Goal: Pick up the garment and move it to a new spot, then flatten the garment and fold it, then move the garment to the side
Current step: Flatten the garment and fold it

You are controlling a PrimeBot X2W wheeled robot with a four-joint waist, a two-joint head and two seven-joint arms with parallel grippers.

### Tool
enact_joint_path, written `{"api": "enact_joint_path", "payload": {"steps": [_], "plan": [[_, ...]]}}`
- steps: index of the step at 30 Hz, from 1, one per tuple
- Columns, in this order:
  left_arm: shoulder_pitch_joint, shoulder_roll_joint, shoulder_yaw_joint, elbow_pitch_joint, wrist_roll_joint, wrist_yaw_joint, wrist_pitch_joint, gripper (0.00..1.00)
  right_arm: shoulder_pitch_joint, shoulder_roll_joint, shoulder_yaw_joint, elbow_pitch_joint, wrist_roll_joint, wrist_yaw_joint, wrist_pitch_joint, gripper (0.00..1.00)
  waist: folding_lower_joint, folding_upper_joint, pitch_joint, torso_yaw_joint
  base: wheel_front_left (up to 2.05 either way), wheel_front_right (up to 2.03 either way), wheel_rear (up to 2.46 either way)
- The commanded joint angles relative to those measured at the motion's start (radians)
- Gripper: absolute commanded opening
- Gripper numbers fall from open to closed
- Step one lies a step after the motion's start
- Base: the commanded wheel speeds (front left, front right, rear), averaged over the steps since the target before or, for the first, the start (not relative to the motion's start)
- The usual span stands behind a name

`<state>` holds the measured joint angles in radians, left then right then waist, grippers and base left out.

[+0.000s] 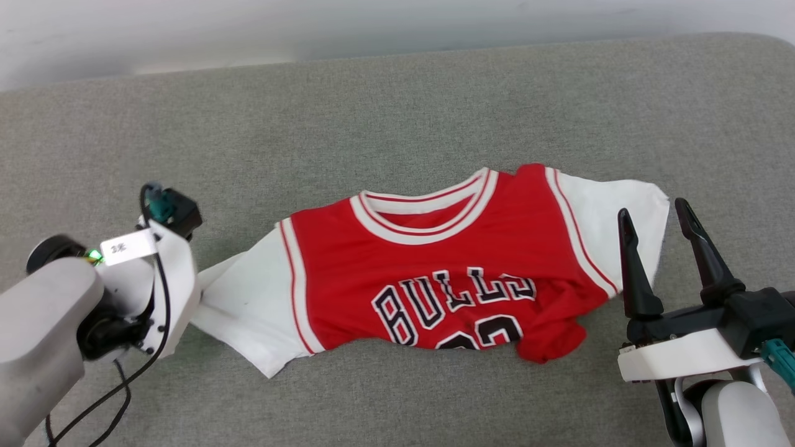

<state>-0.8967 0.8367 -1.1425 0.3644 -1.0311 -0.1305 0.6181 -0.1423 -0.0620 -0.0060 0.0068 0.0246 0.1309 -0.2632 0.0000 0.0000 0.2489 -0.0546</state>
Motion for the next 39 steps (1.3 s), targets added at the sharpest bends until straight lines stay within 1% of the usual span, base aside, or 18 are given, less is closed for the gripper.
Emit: {"api": "enact_joint_path", "payload": {"steps": [1,4,5,6,8,11,12,14,19,21,24,27,31,32,33,34,37,39], "plan": [[0.023,0.007,0.005,0.017,-0.010,0.007,-0.009,0.00,0.005,0.003,-0.001,-0.003,-0.004,0.000,-0.002,1.00,0.0000,0.0000,-0.001,0.000,0.00,0.00,0.00],[0.046,0.007,0.009,0.052,-0.021,0.016,-0.032,0.00,0.007,0.003,-0.001,0.001,-0.007,0.000,-0.002,1.00,0.0000,0.0000,-0.003,0.001,0.00,0.00,0.00],[0.053,0.003,0.011,0.063,-0.025,0.019,-0.043,0.30,0.008,0.003,0.000,0.002,-0.008,0.000,-0.002,1.00,0.0000,0.0000,-0.006,0.001,0.00,0.00,0.00],[0.054,-0.002,0.016,0.071,-0.026,0.022,-0.058,1.00,0.009,0.001,0.001,0.004,-0.009,0.000,-0.002,1.00,0.0000,0.0000,-0.008,0.001,0.00,0.00,0.00],[0.044,-0.012,0.026,0.080,-0.028,0.022,-0.077,1.00,0.011,-0.003,-0.001,0.006,-0.010,0.000,-0.002,1.00,0.0000,0.0000,-0.014,0.003,0.00,0.00,0.00],[0.005,-0.011,0.049,0.076,-0.040,0.018,-0.086,1.00,0.014,-0.008,-0.002,0.007,-0.010,0.000,-0.002,1.00,0.0000,0.0000,-0.023,0.007,0.00,0.00,0.00],[-0.031,0.003,0.063,0.065,-0.045,0.015,-0.069,1.00,0.015,-0.011,-0.002,0.007,-0.011,0.000,-0.002,1.00,0.0000,0.0000,-0.028,0.008,0.00,0.00,0.00],[-0.055,0.013,0.070,0.055,-0.066,0.012,-0.036,1.00,0.014,-0.011,0.001,0.008,-0.010,0.000,-0.002,1.00,0.0000,0.0000,-0.030,0.006,0.00,0.00,0.00],[-0.086,0.040,0.042,0.021,-0.079,0.007,0.076,1.00,0.009,-0.016,0.010,0.003,-0.008,0.000,-0.002,1.00,0.0000,0.0000,-0.022,-0.006,0.00,0.00,0.00],[-0.077,0.046,0.020,0.016,-0.071,0.007,0.110,1.00,0.005,-0.015,0.015,0.002,-0.009,0.000,-0.002,1.00,0.0000,0.0000,-0.015,-0.014,0.00,0.00,0.00],[-0.042,0.033,0.000,0.022,-0.079,0.008,0.121,1.00,-0.003,-0.013,0.021,0.005,-0.011,0.000,-0.002,1.00,0.0000,0.0000,-0.004,-0.030,0.00,0.00,0.00],[-0.011,0.033,-0.029,0.047,-0.062,0.012,0.127,1.00,-0.009,-0.012,0.026,0.006,-0.015,0.000,-0.002,1.00,0.0000,0.0000,0.006,-0.045,0.00,0.00,0.00],[0.042,0.013,-0.052,0.080,-0.068,0.010,0.112,1.00,-0.020,-0.012,0.024,0.005,-0.014,0.000,-0.002,1.00,0.0000,0.0000,0.013,-0.058,0.00,0.00,0.00],[0.052,0.008,-0.055,0.084,-0.071,0.008,0.106,0.73,-0.020,-0.012,0.022,0.005,-0.015,0.000,-0.002,1.00,0.0000,0.0000,0.013,-0.059,0.00,0.00,0.00],[0.053,0.004,-0.051,0.087,-0.069,0.007,0.086,0.25,-0.019,-0.015,0.021,0.006,-0.017,0.000,-0.002,1.00,0.0000,0.0000,0.012,-0.058,0.00,0.00,0.00],[0.052,0.000,-0.047,0.091,-0.069,0.007,0.072,0.00,-0.019,-0.021,0.019,0.008,-0.017,0.000,-0.002,1.00,0.0000,0.0000,0.009,-0.056,0.00,0.00,0.00],[0.032,0.004,-0.035,0.091,-0.064,0.005,0.038,0.00,-0.032,-0.040,0.006,0.009,-0.017,0.000,-0.002,1.00,0.0000,0.0000,-0.004,-0.046,0.00,0.00,0.00],[0.012,0.015,-0.023,0.078,-0.056,0.004,0.007,0.00,-0.050,-0.067,-0.006,0.004,-0.020,0.000,-0.002,1.00,0.0000,0.0000,-0.016,-0.037,0.00,0.00,0.00]]}}
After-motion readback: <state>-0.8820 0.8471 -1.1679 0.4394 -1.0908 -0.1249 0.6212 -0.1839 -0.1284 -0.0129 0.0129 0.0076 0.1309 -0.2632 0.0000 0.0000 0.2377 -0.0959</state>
